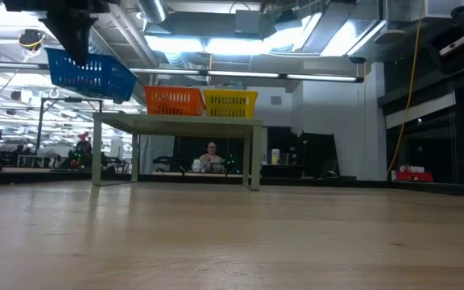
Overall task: Pick & Place Office Desk Supplies
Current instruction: Put the blue bin on the shelf, then return to Home Position
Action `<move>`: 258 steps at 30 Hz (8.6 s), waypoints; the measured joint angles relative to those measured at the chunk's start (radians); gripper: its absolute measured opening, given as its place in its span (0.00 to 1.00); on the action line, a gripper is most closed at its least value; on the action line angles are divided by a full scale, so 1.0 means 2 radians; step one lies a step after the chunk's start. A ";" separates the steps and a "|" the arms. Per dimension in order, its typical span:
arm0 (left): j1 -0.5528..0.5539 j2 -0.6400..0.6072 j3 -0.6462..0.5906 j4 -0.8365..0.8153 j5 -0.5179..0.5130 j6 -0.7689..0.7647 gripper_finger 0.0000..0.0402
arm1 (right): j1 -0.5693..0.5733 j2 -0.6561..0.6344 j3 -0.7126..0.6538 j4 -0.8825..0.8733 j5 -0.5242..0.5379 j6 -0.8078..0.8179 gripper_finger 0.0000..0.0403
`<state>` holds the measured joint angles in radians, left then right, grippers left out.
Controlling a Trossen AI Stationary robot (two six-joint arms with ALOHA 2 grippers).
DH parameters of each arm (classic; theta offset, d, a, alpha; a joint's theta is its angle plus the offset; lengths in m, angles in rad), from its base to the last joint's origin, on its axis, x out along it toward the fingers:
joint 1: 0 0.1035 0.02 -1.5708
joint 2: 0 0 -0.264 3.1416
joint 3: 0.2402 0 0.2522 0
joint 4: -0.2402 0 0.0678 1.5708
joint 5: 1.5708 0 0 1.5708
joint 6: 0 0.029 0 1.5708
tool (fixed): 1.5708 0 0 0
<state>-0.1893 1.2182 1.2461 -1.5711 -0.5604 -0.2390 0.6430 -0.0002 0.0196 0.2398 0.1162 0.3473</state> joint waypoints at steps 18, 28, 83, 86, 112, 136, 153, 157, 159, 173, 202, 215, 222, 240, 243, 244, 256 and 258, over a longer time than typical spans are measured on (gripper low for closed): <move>0.146 -0.022 0.000 0.090 0.055 0.161 0.01 | 0.000 0.000 0.000 -0.001 0.000 0.002 0.40; 0.199 -0.022 0.000 0.102 0.056 0.217 0.01 | 0.000 0.000 0.000 -0.001 0.000 0.002 0.40; 0.286 0.037 0.000 0.169 0.103 0.286 0.12 | 0.000 0.000 0.000 -0.006 0.000 0.002 0.40; 0.286 0.037 0.000 0.168 0.092 0.283 0.18 | 0.000 0.000 0.000 -0.006 0.000 0.002 0.40; 0.257 0.034 0.035 0.145 0.083 0.277 0.54 | 0.000 0.000 0.000 -0.008 0.000 0.000 0.40; -0.105 0.038 0.093 0.261 0.090 -0.032 0.49 | 0.000 0.000 0.000 0.032 0.075 0.027 0.40; -0.400 0.096 0.042 0.405 -0.278 -0.130 0.49 | 0.000 0.000 0.000 0.093 -0.171 -0.206 0.40; -0.408 0.104 0.042 0.405 -0.287 -0.155 0.49 | 0.000 0.000 0.000 0.126 -0.235 -0.207 0.40; -0.408 0.111 0.042 0.405 -0.294 -0.166 0.49 | 0.000 0.000 0.000 0.129 -0.261 -0.197 0.40; -0.405 0.180 0.042 0.388 -0.307 -0.229 0.44 | 0.000 0.000 0.000 0.114 -0.003 -0.082 0.40; -0.437 0.130 0.042 0.334 -0.192 -0.358 0.35 | 0.001 0.000 0.000 0.092 -0.053 -0.160 0.40; -0.509 0.074 0.032 0.608 -0.135 -0.016 0.34 | 0.001 0.001 0.128 -0.122 -0.028 -0.198 0.40; -0.411 0.002 -0.090 0.764 0.174 0.144 0.34 | 0.002 0.005 0.114 -0.131 -0.009 -0.163 0.40; -0.460 -0.422 -0.414 0.738 0.024 0.189 0.34 | 0.025 0.000 0.132 -0.205 0.085 -0.196 0.40; -0.480 -0.458 -0.437 0.742 -0.001 0.194 0.35 | 0.025 0.000 0.132 -0.215 0.088 -0.175 0.40; -0.486 -0.471 -0.444 0.743 -0.003 0.199 0.35 | 0.025 0.000 0.125 -0.207 0.084 -0.166 0.40; -0.512 -0.608 -0.567 0.751 -0.032 0.194 0.34 | 0.026 0.000 -0.001 -0.048 0.097 -0.165 0.40; -0.513 -0.606 -0.570 0.751 -0.048 0.191 0.33 | 0.028 0.000 -0.002 -0.048 0.079 -0.159 0.40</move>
<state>-1.2160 0.0063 0.1053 -0.0694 -0.6566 0.1434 0.6996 0.0001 0.0148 0.1436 0.2735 0.0297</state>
